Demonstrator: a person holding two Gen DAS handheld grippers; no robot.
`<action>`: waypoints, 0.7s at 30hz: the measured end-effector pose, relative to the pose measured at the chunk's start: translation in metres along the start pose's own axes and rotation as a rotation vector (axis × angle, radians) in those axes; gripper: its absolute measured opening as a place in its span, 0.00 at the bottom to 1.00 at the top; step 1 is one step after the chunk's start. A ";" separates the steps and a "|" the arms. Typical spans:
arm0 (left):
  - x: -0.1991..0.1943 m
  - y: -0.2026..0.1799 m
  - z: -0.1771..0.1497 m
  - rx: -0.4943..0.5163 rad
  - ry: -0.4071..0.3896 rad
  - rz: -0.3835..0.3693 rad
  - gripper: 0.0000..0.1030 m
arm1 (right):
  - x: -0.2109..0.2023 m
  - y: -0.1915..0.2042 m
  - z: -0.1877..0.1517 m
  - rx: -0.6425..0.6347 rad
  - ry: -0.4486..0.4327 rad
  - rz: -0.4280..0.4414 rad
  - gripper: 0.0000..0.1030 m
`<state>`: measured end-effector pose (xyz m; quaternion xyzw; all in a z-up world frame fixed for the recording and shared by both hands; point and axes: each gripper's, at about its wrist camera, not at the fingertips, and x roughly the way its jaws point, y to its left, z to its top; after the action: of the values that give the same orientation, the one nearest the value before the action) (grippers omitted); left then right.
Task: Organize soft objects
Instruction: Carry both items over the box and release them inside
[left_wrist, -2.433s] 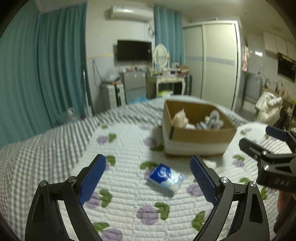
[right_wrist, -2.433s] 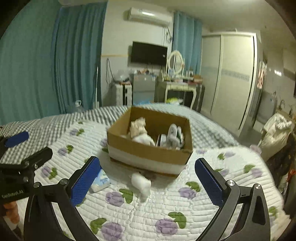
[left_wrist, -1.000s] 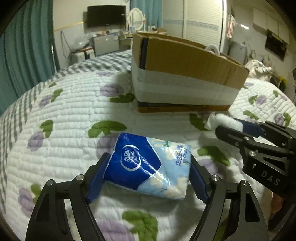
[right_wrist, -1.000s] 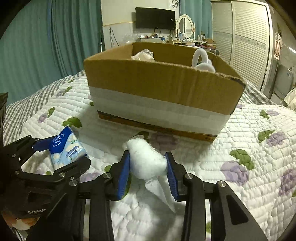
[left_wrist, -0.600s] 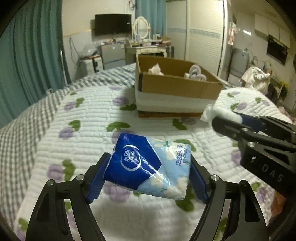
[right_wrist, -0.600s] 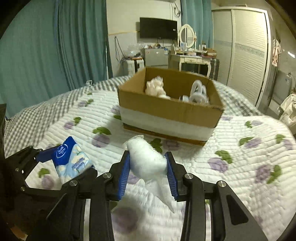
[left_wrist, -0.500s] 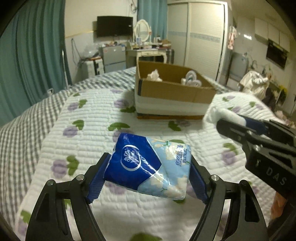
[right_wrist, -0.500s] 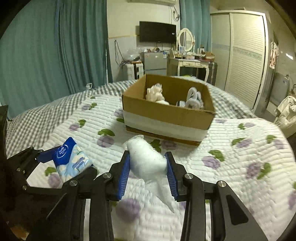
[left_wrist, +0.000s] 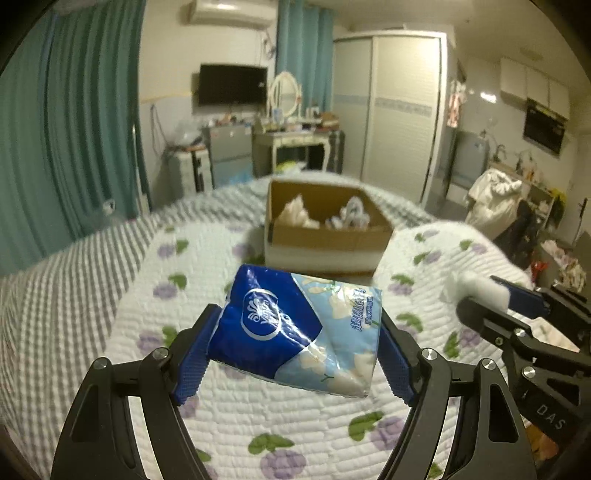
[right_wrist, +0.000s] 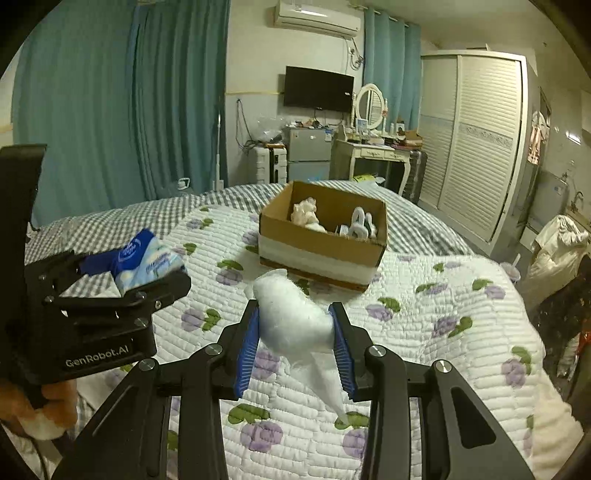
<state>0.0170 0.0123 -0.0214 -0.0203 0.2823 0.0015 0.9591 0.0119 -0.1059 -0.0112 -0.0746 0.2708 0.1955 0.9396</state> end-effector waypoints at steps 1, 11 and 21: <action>-0.004 -0.001 0.006 0.008 -0.015 0.001 0.76 | -0.004 -0.002 0.005 0.003 -0.006 0.008 0.36; 0.001 -0.012 0.073 0.049 -0.121 -0.044 0.76 | -0.014 -0.034 0.088 -0.050 -0.105 0.003 0.36; 0.068 -0.015 0.128 0.084 -0.144 -0.017 0.76 | 0.045 -0.071 0.167 -0.049 -0.132 0.013 0.36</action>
<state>0.1437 0.0013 0.0494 0.0176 0.2123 -0.0170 0.9769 0.1555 -0.1149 0.1078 -0.0827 0.2039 0.2125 0.9521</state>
